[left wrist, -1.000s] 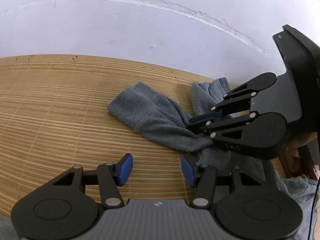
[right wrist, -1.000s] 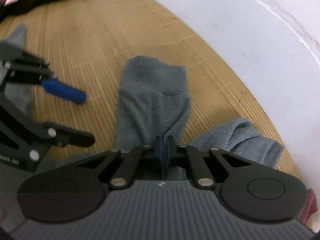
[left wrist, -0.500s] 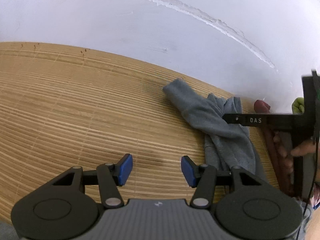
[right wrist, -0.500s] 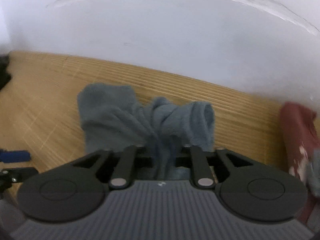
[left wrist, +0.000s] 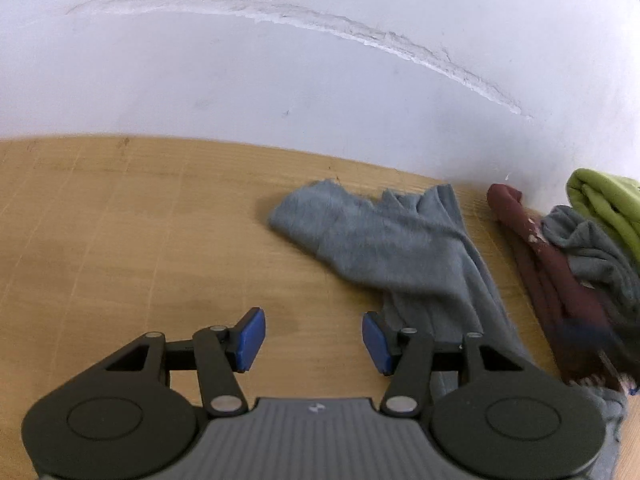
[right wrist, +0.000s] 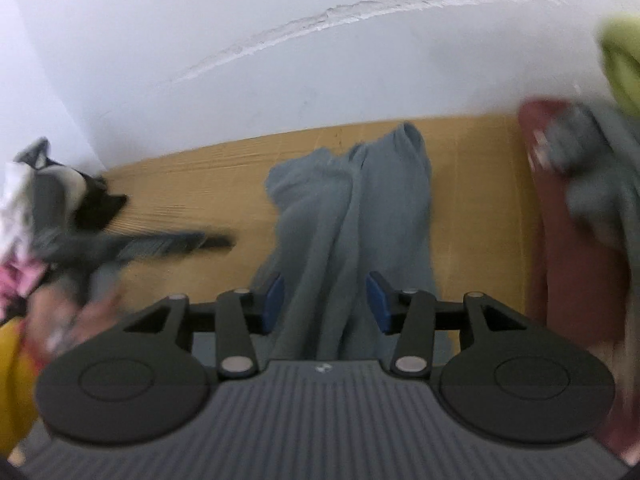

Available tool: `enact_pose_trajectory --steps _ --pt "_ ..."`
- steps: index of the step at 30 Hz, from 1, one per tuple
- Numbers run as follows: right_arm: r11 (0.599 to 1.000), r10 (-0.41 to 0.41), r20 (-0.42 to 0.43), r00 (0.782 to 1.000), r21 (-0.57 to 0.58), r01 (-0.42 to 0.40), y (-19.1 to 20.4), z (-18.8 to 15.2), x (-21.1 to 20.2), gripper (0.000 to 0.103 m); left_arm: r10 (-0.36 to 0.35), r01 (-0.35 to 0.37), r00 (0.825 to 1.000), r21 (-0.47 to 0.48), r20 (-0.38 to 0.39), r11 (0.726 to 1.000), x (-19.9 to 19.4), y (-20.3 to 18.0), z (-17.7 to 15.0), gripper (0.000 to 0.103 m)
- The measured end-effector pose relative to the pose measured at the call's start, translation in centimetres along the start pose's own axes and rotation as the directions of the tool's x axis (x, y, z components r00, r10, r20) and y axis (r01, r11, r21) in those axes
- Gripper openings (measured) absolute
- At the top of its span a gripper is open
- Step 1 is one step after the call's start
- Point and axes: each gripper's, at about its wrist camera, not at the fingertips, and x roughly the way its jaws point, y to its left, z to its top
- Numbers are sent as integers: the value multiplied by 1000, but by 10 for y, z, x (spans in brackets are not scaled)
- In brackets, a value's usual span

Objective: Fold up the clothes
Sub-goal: 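Grasp the grey shirt with the left gripper and lift it high off the table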

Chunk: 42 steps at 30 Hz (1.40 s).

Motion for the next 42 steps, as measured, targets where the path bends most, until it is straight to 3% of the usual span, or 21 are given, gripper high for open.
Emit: enact_pose_trajectory --steps 4,7,14,18,19,20,21,23,25,29,35,39,42 --pt "998 -4 11 1000 59 4 7 -45 -26 48 44 -44 999 35 -3 998 31 -1 44 56" --pt "998 -16 20 1000 57 15 15 -73 -42 48 39 -38 999 58 -16 998 53 -1 70 58" --pt "999 -40 15 999 17 40 29 -106 -60 48 36 -21 995 156 -96 987 97 -10 91 60" --pt "998 -60 10 998 -17 60 37 -116 -59 48 61 -31 989 208 -136 978 115 -16 86 53" --pt "998 -59 11 998 -20 60 40 -117 -62 48 47 -16 990 222 -136 975 114 -19 85 40" --pt "998 -59 12 998 -24 59 42 -119 -65 48 33 0 990 235 -137 972 114 -23 83 18" --pt "998 -55 11 998 -24 55 43 -119 -65 48 16 17 990 229 -141 973 112 -25 83 11" --pt "997 -63 21 998 -34 64 46 -119 -67 48 2 30 990 227 -138 973 108 -31 82 8" --pt "997 -73 34 997 -35 74 47 -118 -70 48 7 17 995 230 -100 973 94 -34 81 7" --pt "996 -85 66 994 -20 86 44 -119 -81 48 -50 49 999 186 -1 981 33 -32 89 7" --pt "996 -84 82 993 20 83 46 -129 -103 48 -96 59 983 223 158 973 -116 -45 91 7" --pt "998 -42 95 995 55 37 51 -140 -119 48 -80 20 970 251 230 968 -209 -62 81 7" --pt "999 -50 131 990 17 48 58 -144 -131 49 -55 -18 957 249 285 968 -277 -70 70 7"
